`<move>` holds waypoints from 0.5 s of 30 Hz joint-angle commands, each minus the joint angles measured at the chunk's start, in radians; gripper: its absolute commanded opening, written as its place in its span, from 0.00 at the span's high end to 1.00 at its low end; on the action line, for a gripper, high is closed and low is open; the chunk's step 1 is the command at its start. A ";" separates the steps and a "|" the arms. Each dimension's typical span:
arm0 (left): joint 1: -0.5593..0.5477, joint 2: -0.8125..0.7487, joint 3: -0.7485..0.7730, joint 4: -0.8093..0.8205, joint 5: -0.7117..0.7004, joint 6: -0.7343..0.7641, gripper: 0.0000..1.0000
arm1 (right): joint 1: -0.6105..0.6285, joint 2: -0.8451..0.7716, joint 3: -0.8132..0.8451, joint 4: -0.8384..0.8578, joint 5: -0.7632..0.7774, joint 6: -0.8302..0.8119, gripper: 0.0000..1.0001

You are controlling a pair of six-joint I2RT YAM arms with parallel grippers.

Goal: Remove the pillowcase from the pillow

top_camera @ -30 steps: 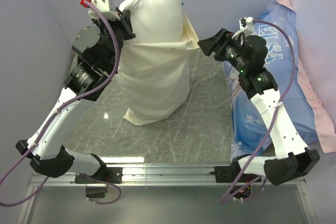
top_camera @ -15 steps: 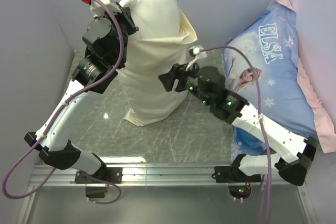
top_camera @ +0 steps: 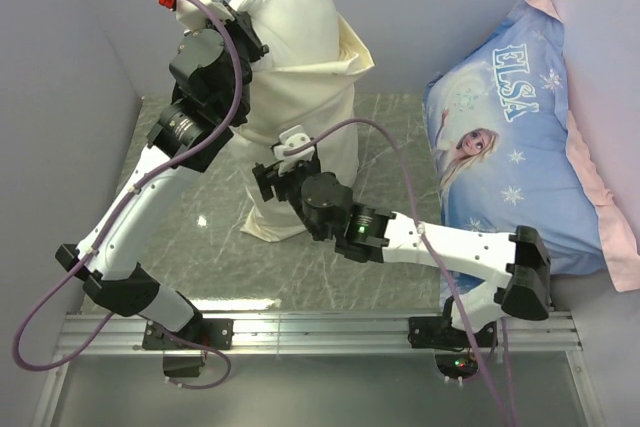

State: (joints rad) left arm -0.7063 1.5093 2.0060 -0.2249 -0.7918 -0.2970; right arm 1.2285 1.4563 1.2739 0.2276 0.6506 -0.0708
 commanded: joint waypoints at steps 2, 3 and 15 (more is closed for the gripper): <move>-0.005 0.008 0.031 -0.004 0.031 -0.022 0.99 | 0.012 0.044 0.073 0.174 0.132 -0.201 0.25; -0.004 0.006 0.033 -0.002 0.032 -0.021 0.99 | 0.012 0.067 0.097 0.176 0.147 -0.216 0.25; -0.005 0.005 0.043 0.004 0.071 -0.011 0.99 | 0.023 0.128 0.113 0.245 0.126 -0.302 1.00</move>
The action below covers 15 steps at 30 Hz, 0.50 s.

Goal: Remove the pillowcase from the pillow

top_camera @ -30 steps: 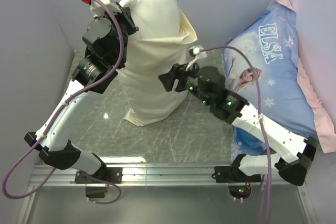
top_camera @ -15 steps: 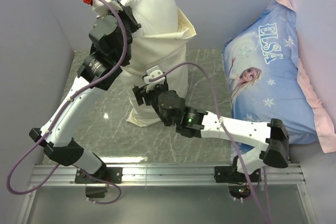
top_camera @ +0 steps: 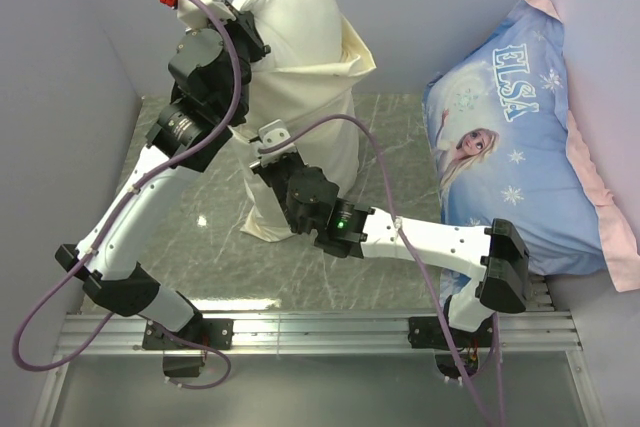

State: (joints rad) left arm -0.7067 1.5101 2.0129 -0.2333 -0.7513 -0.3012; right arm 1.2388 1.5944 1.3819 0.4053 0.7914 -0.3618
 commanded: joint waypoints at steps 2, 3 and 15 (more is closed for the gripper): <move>-0.004 0.009 0.052 0.009 0.032 -0.004 1.00 | 0.025 -0.027 -0.024 0.060 -0.061 0.024 1.00; -0.004 0.013 0.059 0.008 0.033 -0.003 0.99 | 0.028 -0.043 -0.056 0.049 -0.073 0.040 1.00; -0.005 0.047 0.148 -0.005 0.055 0.011 1.00 | 0.079 0.015 -0.268 -0.077 -0.156 0.329 1.00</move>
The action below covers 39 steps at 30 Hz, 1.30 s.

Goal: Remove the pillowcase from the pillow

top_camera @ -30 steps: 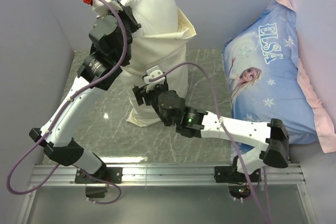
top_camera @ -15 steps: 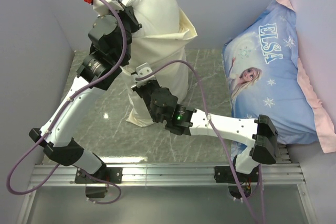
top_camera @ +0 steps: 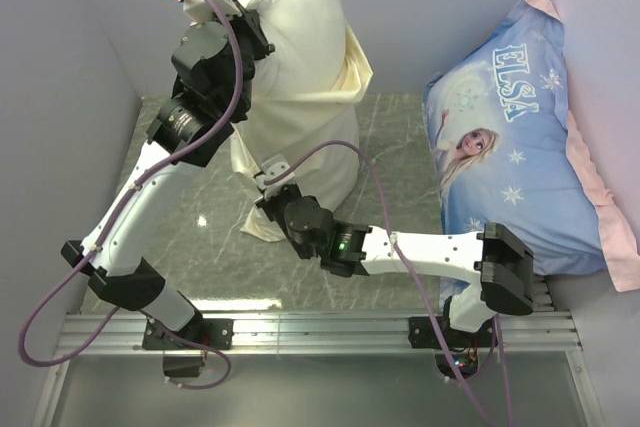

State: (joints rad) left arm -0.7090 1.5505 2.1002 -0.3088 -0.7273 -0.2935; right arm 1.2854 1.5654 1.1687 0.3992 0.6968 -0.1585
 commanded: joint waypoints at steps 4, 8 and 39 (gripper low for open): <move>-0.001 0.023 0.096 0.059 0.039 0.014 1.00 | 0.035 0.074 -0.109 -0.109 -0.069 0.239 1.00; -0.001 0.029 0.138 0.065 0.039 0.036 0.99 | 0.035 0.107 -0.158 -0.143 -0.079 0.322 1.00; 0.658 -0.198 -0.410 0.897 1.455 -0.373 1.00 | -0.419 -0.536 -0.050 -0.393 -0.715 0.575 0.35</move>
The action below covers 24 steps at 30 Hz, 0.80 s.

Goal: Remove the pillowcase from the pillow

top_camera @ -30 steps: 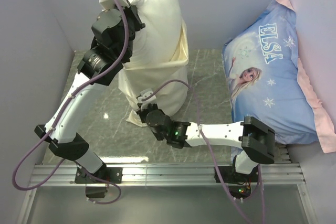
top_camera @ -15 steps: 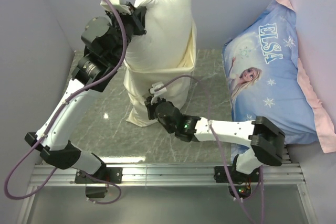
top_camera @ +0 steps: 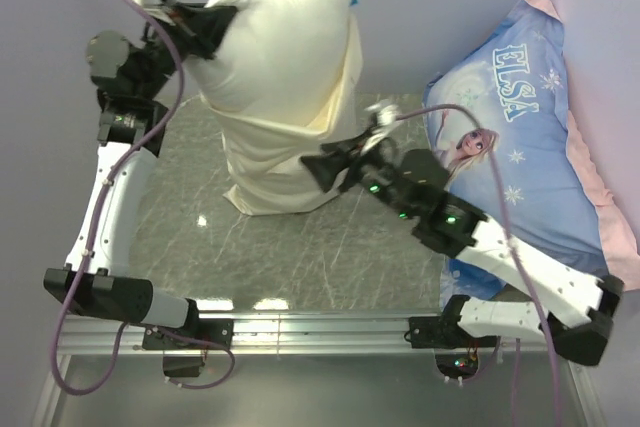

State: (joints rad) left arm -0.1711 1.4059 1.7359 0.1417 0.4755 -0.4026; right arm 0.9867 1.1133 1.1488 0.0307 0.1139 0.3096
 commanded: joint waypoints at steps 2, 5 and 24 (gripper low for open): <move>0.168 -0.038 -0.090 0.536 0.311 -0.377 1.00 | -0.207 -0.113 -0.050 -0.025 -0.163 0.144 0.34; 0.252 -0.006 -0.110 0.711 0.434 -0.551 1.00 | -0.399 -0.084 -0.032 -0.014 -0.330 0.258 0.34; 0.300 0.191 -0.018 1.221 0.673 -1.030 0.99 | -0.775 0.258 -0.026 0.582 -0.813 0.749 0.35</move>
State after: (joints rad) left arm 0.1268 1.6386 1.7058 1.2800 1.1595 -1.4349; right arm 0.2070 1.4216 1.1423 0.4992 -0.6418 1.0401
